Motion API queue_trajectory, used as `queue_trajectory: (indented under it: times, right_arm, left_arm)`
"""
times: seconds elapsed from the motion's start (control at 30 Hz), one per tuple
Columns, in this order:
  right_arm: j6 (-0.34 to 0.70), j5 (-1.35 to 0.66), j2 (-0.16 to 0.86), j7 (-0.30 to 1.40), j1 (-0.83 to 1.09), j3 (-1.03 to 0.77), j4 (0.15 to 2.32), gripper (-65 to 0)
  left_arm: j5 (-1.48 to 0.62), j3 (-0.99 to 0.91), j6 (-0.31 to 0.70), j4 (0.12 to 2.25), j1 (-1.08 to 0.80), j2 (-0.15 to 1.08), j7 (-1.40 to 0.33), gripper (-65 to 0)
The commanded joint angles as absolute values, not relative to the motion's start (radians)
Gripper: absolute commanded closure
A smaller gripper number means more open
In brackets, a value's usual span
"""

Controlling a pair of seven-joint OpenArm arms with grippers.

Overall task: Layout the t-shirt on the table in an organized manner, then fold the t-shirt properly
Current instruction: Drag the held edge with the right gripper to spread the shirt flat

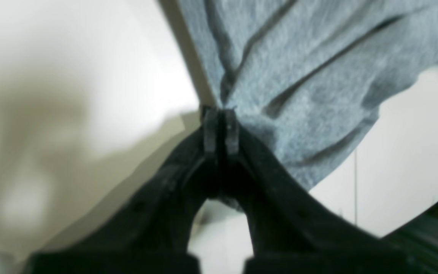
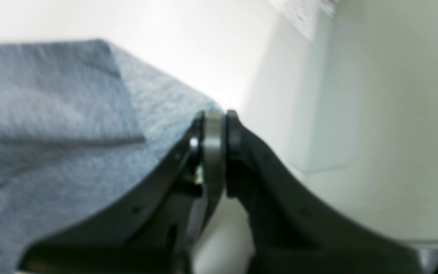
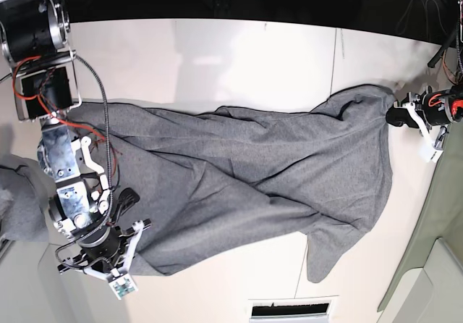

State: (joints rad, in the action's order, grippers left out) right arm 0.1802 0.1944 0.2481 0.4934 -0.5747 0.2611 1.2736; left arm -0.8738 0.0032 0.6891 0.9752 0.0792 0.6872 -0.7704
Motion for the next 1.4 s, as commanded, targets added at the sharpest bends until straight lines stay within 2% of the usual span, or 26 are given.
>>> queue_trajectory:
  times: [0.0, 0.27, 0.37, 0.4, 0.43, 0.57, 0.77, 1.0, 1.2, 1.3, 1.37]
  right_arm:
    - [0.164, 0.202, 0.265, 0.467, -0.636, 0.252, 1.264, 0.0]
    - [0.107, 0.202, 0.3, 0.45, -0.753, 0.248, 1.14, -0.2]
    - [0.08, 0.2, 0.299, 0.453, -0.749, 0.248, 1.139, -31.6]
    - [0.043, 0.197, 0.299, 0.458, -0.744, 0.248, 1.139, -38.6]
    - [-0.001, 0.197, 0.299, 0.472, -0.739, 0.248, 1.139, -42.1]
    - [-0.126, 0.189, 0.298, 0.554, -0.7, 0.248, 1.145, -42.3]
    - [-0.132, 0.132, 0.296, 0.626, -0.527, 0.248, 1.252, -42.2]
    - [-0.137, 0.115, 0.297, 0.661, -0.186, 0.216, 1.578, -42.2]
    - [-0.149, 0.076, 0.296, 0.659, 0.051, 0.021, 1.685, -42.2]
    - [-0.091, -0.019, 0.296, 0.659, 0.118, -0.127, 1.685, -42.2]
    - [-0.022, -0.109, 0.296, 0.657, 0.146, -0.227, 1.681, -42.2]
  left_arm:
    - [-0.886, -0.004, 0.698, 0.987, 0.094, 0.712, -0.76, 0.0]
    - [-0.886, -0.004, 0.698, 0.987, 0.094, 0.712, -0.76, 0.0]
    - [-0.886, -0.004, 0.698, 0.987, 0.094, 0.712, -0.76, 0.0]
    - [-0.886, -0.004, 0.698, 0.987, 0.094, 0.712, -0.76, 0.0]
    - [-0.886, -0.004, 0.698, 0.987, 0.094, 0.712, -0.76, 0.0]
    - [-0.886, -0.004, 0.698, 0.987, 0.094, 0.712, -0.76, 0.0]
    - [-0.886, -0.004, 0.698, 0.987, 0.094, 0.713, -0.76, 0.0]
    - [-0.886, -0.004, 0.698, 0.987, 0.091, 0.723, -0.761, 0.0]
    - [-0.888, -0.004, 0.698, 0.987, 0.067, 0.749, -0.76, 0.0]
    - [-0.9, -0.004, 0.698, 0.987, 0.05, 0.755, -0.76, 0.0]
    - [-0.917, -0.004, 0.698, 0.987, 0.036, 0.756, -0.76, -6.9]
